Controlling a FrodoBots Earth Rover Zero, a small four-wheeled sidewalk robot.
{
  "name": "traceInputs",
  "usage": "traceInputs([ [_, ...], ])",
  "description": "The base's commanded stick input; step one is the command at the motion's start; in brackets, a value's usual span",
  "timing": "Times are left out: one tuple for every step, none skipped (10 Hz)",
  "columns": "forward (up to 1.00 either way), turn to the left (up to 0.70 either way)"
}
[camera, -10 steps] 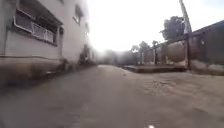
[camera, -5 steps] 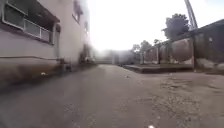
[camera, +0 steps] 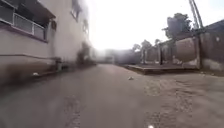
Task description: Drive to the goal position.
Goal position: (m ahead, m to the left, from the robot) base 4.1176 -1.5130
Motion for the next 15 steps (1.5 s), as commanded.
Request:
traceInputs([
  [1.0, 0.0],
  [1.0, 0.0],
  [1.0, 0.0],
  [1.0, 0.0],
  [1.0, 0.0],
  [1.0, 0.0],
  [1.0, 0.0],
  [1.0, 0.0],
  [1.0, 0.0],
  [1.0, 0.0],
  [1.0, 0.0],
  [1.0, 0.0],
  [1.0, 0.0],
  [1.0, 0.0],
  [1.0, 0.0],
])
